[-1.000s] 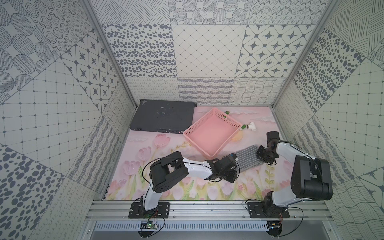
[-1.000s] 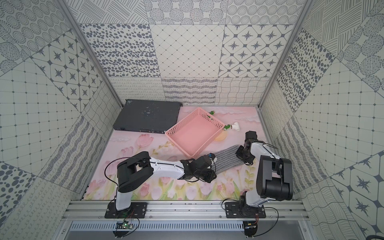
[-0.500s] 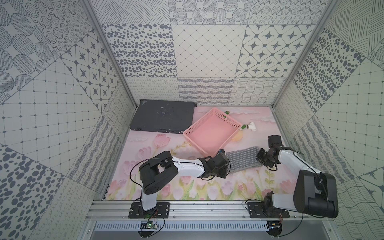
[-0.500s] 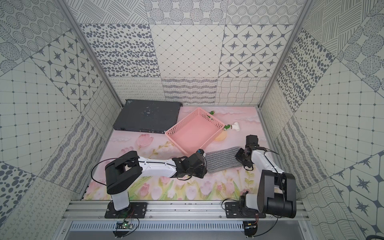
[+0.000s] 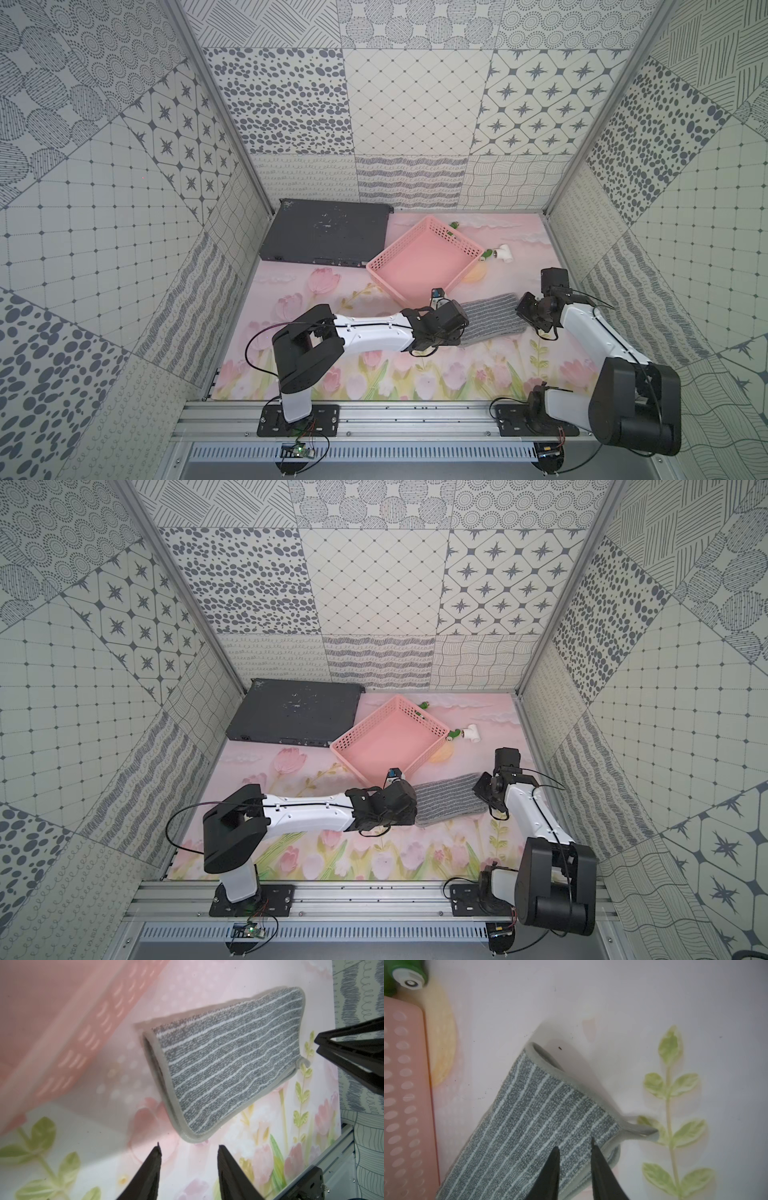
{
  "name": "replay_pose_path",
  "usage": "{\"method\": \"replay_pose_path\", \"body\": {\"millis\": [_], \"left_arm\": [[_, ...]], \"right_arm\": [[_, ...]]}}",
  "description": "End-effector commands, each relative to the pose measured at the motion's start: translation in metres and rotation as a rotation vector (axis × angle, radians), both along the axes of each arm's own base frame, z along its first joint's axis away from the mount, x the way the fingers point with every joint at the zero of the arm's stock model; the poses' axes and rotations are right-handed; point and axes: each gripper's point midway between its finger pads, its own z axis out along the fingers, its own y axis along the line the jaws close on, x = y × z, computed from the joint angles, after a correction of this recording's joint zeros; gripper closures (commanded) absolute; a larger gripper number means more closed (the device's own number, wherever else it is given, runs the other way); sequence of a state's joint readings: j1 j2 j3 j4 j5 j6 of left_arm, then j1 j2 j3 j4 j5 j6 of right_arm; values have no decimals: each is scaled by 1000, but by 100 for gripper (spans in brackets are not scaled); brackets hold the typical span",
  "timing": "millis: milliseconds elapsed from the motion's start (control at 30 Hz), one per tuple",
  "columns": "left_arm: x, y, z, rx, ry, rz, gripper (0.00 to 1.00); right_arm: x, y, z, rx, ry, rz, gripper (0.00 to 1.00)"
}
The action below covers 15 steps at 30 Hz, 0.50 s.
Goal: Fold the square dishcloth
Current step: Smooth out the cleaning item at the center of the board.
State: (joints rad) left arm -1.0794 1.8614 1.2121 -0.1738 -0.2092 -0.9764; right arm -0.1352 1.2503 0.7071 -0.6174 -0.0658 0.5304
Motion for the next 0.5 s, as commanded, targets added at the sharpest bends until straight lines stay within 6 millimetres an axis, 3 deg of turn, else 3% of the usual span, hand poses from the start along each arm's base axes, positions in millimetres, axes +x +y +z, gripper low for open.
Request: {"method": "replay_pose_path", "body": {"millis": [0, 467], "left_arm": [[1, 17, -14, 142, 21, 157, 54], [-5, 24, -47, 331, 74, 207, 59]], "right_arm": [[9, -3, 14, -31, -47, 17, 71], [13, 0, 18, -20, -61, 38, 70]]}}
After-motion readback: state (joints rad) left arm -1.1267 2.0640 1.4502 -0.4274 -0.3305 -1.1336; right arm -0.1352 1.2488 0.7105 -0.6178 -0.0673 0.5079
